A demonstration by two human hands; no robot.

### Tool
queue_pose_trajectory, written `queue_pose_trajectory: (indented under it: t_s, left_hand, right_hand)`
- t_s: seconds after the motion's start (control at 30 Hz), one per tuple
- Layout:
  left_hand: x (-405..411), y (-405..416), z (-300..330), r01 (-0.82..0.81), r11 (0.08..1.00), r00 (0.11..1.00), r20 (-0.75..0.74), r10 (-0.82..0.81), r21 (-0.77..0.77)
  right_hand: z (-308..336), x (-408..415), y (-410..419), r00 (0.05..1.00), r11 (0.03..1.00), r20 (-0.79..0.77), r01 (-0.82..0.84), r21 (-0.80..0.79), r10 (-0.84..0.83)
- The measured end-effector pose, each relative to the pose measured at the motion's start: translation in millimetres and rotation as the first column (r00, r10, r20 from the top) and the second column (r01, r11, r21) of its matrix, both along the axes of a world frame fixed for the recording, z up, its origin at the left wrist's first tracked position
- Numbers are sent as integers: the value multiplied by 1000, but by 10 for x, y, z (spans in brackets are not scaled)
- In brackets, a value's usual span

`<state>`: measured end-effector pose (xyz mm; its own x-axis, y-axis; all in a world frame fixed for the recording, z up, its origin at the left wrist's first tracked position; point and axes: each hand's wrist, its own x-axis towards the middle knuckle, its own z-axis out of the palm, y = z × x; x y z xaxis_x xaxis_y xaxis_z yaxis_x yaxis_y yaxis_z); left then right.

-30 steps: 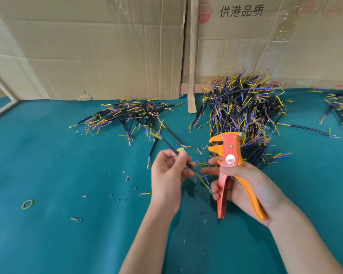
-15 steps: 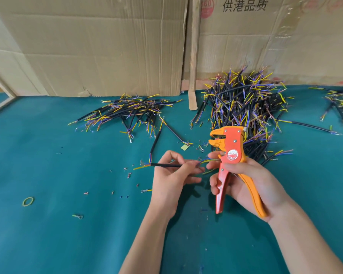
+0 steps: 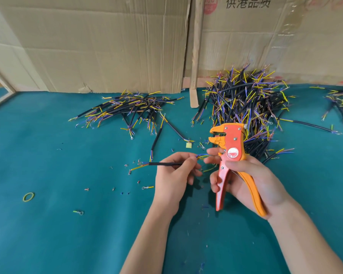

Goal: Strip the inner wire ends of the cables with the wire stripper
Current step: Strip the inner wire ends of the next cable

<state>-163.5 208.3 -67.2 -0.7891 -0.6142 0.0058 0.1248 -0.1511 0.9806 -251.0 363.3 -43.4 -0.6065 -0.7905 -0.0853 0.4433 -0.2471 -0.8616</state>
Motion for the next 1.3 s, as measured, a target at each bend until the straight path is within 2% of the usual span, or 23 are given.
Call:
queue_pose_trajectory:
  t_s: [0.2,0.4,0.5,0.67,0.9,1.3]
  left_hand:
    - [-24,-14,-10,-93,985,994,-42,100,148]
    - [-21,-46,-16,-114,971,987,-91,136,209]
    - [-29,-38,-10,-165,972,980,-80,181,170]
    - [-25,-29,-29,-238,971,971,-33,239,36]
    - [-23,15,-46,-220,963,975,-4,222,-155]
    - [-10,16,-48,-181,964,983,-11,182,-196]
  right_hand:
    - [6,49,-37,999,999,25,-22,41,21]
    - [-24,144,-133,987,990,87,-138,40,134]
    - [-4,178,-140,978,979,94,-192,67,186]
    - [28,131,-67,992,976,87,-111,186,96]
    - [57,187,-87,986,966,45,-167,199,161]
    - [61,213,-121,991,977,43,-129,172,123]
